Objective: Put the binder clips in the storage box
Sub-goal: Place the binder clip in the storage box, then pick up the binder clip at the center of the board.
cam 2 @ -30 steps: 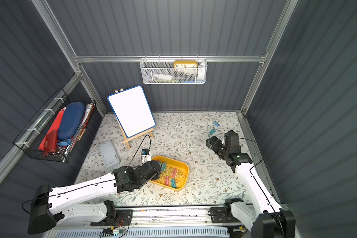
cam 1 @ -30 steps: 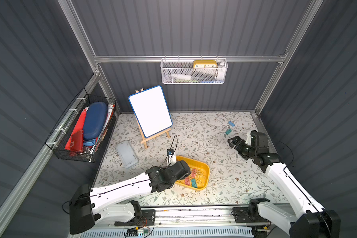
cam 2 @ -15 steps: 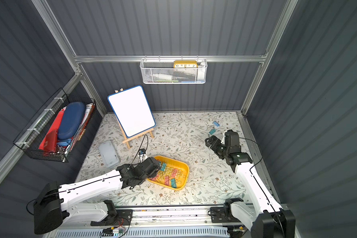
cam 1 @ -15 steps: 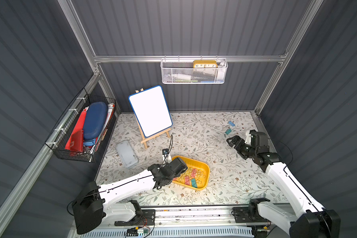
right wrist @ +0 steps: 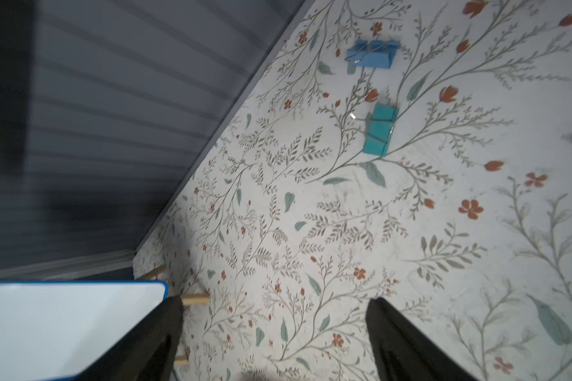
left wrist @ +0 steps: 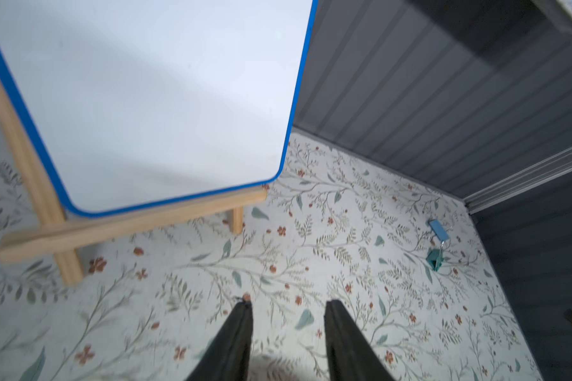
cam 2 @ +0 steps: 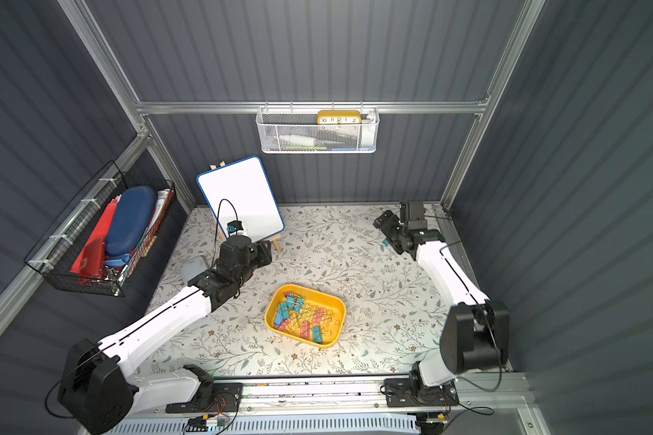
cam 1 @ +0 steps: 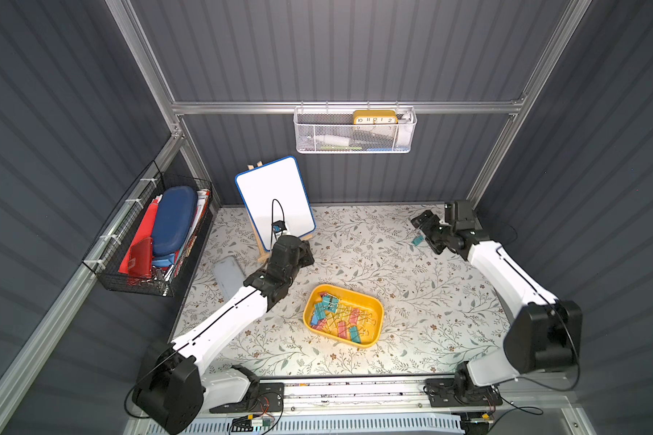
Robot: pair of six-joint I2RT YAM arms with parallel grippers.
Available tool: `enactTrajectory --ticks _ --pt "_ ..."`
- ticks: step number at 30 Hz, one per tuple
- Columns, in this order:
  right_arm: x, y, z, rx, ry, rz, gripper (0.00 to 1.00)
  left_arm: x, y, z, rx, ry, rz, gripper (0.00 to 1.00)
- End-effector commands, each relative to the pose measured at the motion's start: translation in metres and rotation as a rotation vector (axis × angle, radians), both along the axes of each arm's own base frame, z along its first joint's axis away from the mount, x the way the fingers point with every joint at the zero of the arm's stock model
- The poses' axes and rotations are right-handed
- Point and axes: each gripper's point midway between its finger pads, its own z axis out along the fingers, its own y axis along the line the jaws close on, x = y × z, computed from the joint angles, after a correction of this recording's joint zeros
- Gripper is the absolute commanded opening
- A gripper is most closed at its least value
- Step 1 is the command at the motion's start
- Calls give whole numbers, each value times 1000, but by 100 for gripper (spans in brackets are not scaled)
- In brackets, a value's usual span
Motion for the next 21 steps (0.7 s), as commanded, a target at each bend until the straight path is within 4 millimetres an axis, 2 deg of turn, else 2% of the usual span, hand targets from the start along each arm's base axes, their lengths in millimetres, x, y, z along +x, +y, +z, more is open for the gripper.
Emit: enactTrajectory --ticks 1,4,6,8,11,14,17,21 --pt "16 -34 -36 -25 163 -138 91 23 -16 7 -19 -141 -134 47" --pt "36 -48 -60 3 229 -199 87 31 -20 -2 11 -205 -182 67" --pt "42 -59 -61 -60 203 -234 85 32 -26 -8 46 -252 -228 87" --pt "42 -72 -63 -114 190 -281 84 33 -30 -18 62 -258 -254 99" --pt "35 -72 -69 -123 228 -279 84 26 -44 -20 36 -272 -345 99" --pt "25 -58 -89 -43 254 -249 82 19 -53 -19 7 -283 -411 99" --pt "40 -52 -106 6 131 -224 77 16 -55 -21 1 -277 -423 99" --pt "50 -52 -116 -19 197 -160 78 15 -54 -23 -1 -275 -420 99"
